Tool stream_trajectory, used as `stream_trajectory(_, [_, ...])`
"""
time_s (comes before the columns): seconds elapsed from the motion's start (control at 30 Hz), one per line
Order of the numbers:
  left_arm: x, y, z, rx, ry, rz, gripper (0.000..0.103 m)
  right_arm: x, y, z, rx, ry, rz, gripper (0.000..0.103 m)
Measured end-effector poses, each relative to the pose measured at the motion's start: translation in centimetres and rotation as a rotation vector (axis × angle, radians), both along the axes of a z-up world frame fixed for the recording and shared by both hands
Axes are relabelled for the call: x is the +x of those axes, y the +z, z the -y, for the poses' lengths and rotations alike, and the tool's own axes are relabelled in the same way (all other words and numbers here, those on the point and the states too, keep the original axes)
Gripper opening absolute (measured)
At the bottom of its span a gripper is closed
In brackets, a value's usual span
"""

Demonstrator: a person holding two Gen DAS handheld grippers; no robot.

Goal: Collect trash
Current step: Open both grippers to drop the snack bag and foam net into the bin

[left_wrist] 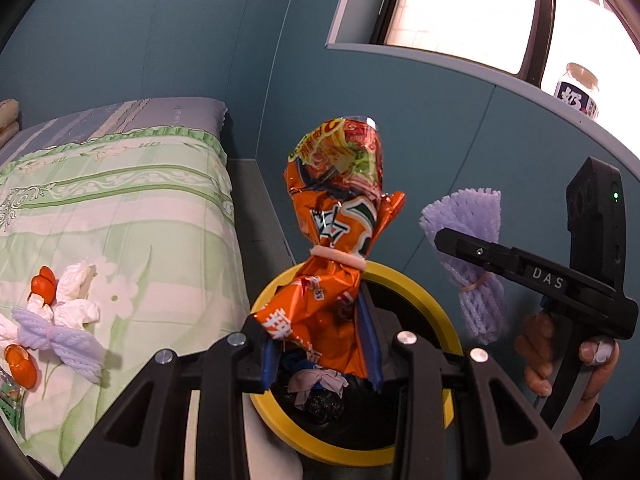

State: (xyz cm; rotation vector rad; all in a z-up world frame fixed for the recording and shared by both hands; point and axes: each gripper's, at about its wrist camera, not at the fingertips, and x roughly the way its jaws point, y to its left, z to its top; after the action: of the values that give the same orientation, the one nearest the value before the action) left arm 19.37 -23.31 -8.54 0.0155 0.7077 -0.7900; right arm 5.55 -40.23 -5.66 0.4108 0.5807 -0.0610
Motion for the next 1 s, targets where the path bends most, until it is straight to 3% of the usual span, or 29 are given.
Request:
stream_trajectory(0.47, [0.5, -3.1, 2.3, 0.037, -0.042, -0.078, 0.032, 1.1, -2.3, 1.0, 0.049, -0.005, -0.056, 0.027])
stream_trajectory(0.6, [0.5, -3.2, 2.3, 0.022, -0.058, -0.088, 0.036, 1.2, -2.5, 1.4, 0.062, -0.018, -0.064, 0.041])
stream_trajectory(0.7, [0.0, -2.8, 2.0, 0.013, -0.057, -0.084, 0.048, 1.0, -2.5, 1.8, 0.062, -0.034, -0.063, 0.041])
stream_trajectory(0.83, [0.3, -2.8, 1.4, -0.003, -0.033, -0.088, 0.072, 0.7, -2.4, 2.3, 0.069, -0.053, -0.055, 0.047])
stream_trajectory(0.9, [0.6, -2.8, 1.2, -0.008, -0.019, -0.078, 0.075, 0.5, -2.1, 2.3, 0.064, -0.065, -0.045, 0.048])
stream_trajectory(1.0, [0.8, -2.4, 0.4, -0.019, 0.014, -0.066, 0.084, 0.1, -1.7, 2.4, 0.058, -0.079, -0.016, 0.061])
